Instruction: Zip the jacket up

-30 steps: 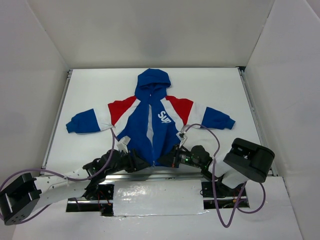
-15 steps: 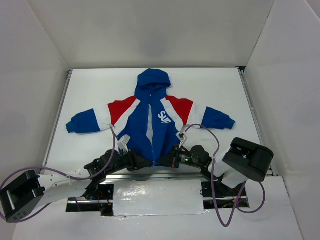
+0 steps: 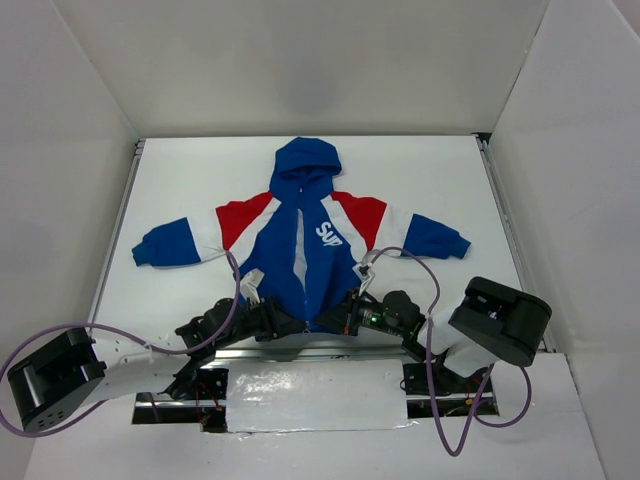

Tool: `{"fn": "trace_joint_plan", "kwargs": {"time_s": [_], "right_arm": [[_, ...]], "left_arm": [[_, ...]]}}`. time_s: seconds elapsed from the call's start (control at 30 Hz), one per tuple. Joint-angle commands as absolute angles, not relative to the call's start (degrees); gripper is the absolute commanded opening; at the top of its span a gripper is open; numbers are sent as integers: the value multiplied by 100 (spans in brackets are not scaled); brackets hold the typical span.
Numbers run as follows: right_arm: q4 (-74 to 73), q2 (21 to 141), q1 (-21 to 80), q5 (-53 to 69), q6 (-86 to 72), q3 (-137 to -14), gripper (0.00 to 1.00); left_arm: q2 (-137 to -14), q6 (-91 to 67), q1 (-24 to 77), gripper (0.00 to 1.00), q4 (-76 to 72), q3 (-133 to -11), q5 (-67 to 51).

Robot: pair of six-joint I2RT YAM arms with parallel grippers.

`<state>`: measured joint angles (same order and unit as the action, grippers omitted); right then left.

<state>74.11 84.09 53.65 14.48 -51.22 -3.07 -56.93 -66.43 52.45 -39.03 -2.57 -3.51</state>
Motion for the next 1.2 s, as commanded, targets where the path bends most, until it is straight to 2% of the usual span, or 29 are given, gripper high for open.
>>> {"fn": "trace_joint_plan", "kwargs": {"time_s": [0.0,0.1,0.17,0.37,0.4,0.53,0.6,0.8,0.83,0.87,0.97,1.17], "right_arm": [[8938,8270,5396,1556,-5036,-237,0],[8982,8279,5396,1556,-5054,-229,0],[8983,8262,5388,1556,-5062,-229,0],[8868,8165,5388,1538,-5045,-246,0],[8833,8148,5388,1529,-5028,-246,0],[8737,8077,5379,1529,-5019,-255,0],[8693,8051,5370,1538,-5010,-272,0],[8035,7884,5344,1591,-4843,-404,0],[7746,7875,5335,1687,-4799,-448,2],[7604,7858,5344,1722,-4747,-527,17],[7558,7945,5335,1862,-4763,-519,38],[8041,8313,5335,2074,-4921,-501,37]], "left_arm": [[-5730,-6645,5265,52,-4552,-123,-369],[-5897,-6644,5273,51,-4771,-114,-413],[-6046,-6653,5265,47,-4877,-114,-439],[-6293,-6697,5273,25,-5124,-79,-492],[-6293,-6723,5273,15,-5089,-88,-492],[-6214,-6715,5273,10,-5054,-88,-483],[-6092,-6689,5265,0,-5010,-88,-475],[-5424,-6583,5265,0,-4492,-70,-343],[-5110,-6557,5265,0,-4396,-62,-282],[-4950,-6548,5273,0,-4255,-53,-229],[-4273,-6443,5265,0,-3449,-88,-106],[-3551,-6354,5265,0,-2927,-97,-35]]}}
